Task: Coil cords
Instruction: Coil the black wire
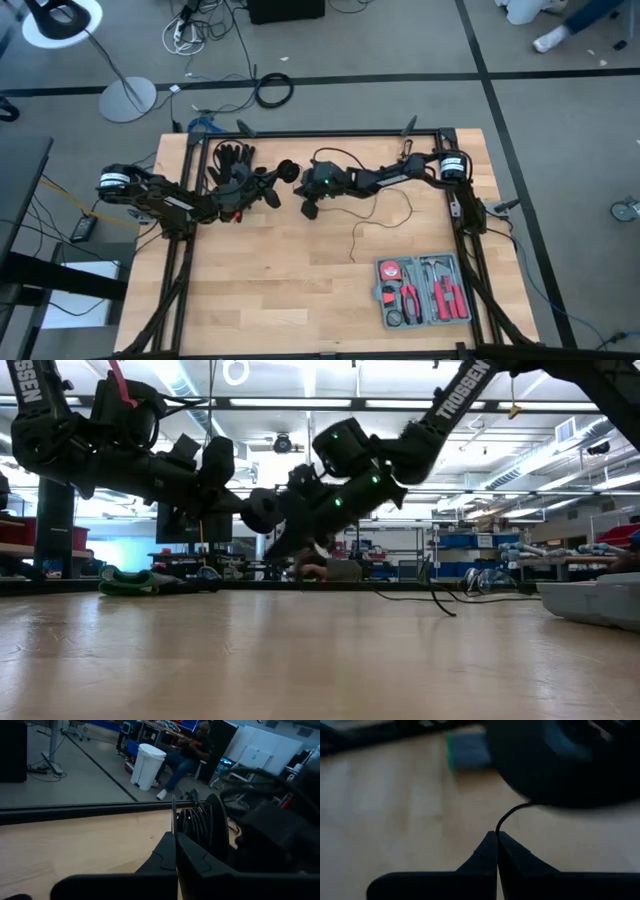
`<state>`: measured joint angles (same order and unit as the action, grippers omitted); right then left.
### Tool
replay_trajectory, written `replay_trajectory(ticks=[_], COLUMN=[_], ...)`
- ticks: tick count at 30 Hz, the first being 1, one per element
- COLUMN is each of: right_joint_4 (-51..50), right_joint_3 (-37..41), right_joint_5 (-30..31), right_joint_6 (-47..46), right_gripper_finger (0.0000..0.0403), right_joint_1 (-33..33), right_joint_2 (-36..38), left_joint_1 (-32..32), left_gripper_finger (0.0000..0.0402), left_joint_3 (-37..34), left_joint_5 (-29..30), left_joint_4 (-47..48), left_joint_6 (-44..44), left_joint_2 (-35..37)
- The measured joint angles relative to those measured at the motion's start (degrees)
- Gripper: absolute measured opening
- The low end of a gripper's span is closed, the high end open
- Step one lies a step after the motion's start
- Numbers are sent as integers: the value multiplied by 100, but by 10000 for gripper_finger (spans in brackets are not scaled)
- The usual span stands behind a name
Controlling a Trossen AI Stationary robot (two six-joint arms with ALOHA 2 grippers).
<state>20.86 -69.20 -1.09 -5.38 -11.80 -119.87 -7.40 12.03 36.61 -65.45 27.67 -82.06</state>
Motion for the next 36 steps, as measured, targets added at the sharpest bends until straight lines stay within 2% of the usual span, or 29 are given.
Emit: replay_trajectory(ticks=[4, 8, 12, 17, 26, 31, 36], right_joint_4=[-362, -989, -1029, -874, -762, -768, -825], right_joint_3=[-405, -579, -595, -590, -588, -588, -588], right_joint_5=[-576, -855, -1331, -1399, -1515, -1725, -2038], right_joint_6=[112, 234, 389, 730, 855, 908, 906], right_gripper_finger=[1, 0, 0, 0, 0, 0, 0], right_joint_1=[-48, -37, -23, 49, -39, -107, -204], right_joint_2=[4, 2, 2, 2, 70, 115, 170], left_joint_1=[-7, -11, -10, -9, -16, -92, -180], left_gripper_finger=[0, 0, 0, 0, 0, 0, 0], left_joint_3=[112, 288, 446, 740, 1119, 1126, 1126], left_joint_5=[136, 343, 424, 406, -116, -763, -1139], left_joint_4=[86, 115, 291, 1109, 2631, 2923, 3178], left_joint_6=[-9, -170, -378, -491, -648, -652, -646], left_joint_2=[-2, -2, -2, -2, -2, -2, -2])
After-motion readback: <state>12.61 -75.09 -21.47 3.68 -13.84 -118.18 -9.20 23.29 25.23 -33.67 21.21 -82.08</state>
